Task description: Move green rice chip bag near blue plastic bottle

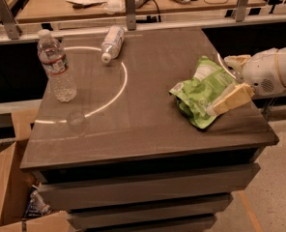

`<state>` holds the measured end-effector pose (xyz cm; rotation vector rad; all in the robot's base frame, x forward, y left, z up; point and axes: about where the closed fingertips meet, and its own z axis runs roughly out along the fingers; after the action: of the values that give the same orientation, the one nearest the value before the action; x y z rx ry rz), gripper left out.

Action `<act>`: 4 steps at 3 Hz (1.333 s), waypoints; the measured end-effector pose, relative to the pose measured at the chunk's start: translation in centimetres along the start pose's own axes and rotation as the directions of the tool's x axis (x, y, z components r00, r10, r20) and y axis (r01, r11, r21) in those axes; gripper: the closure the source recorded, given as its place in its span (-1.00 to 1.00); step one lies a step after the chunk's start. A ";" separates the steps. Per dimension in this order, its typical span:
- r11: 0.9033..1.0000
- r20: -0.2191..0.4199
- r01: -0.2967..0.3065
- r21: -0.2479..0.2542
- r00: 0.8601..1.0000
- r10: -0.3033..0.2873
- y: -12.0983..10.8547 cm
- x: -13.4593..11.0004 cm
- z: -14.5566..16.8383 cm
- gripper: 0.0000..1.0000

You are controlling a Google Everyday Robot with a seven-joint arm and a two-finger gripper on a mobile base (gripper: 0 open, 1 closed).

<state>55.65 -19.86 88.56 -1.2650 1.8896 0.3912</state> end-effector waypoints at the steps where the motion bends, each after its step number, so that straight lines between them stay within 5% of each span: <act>1: 1.000 -0.018 -0.006 -0.008 1.000 0.006 -0.3 0.9 0.8 -1.00; 2: 0.999 -0.023 -0.003 -0.032 1.000 0.002 -0.5 1.3 1.8 -1.00; 4: 0.997 -0.017 0.023 -0.076 1.000 -0.024 0.1 1.3 3.1 -0.16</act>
Offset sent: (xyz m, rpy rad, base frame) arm 0.0159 0.0021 -0.0301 -0.0145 0.0474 0.0398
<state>56.68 -18.67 85.63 -1.3433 1.8887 0.4448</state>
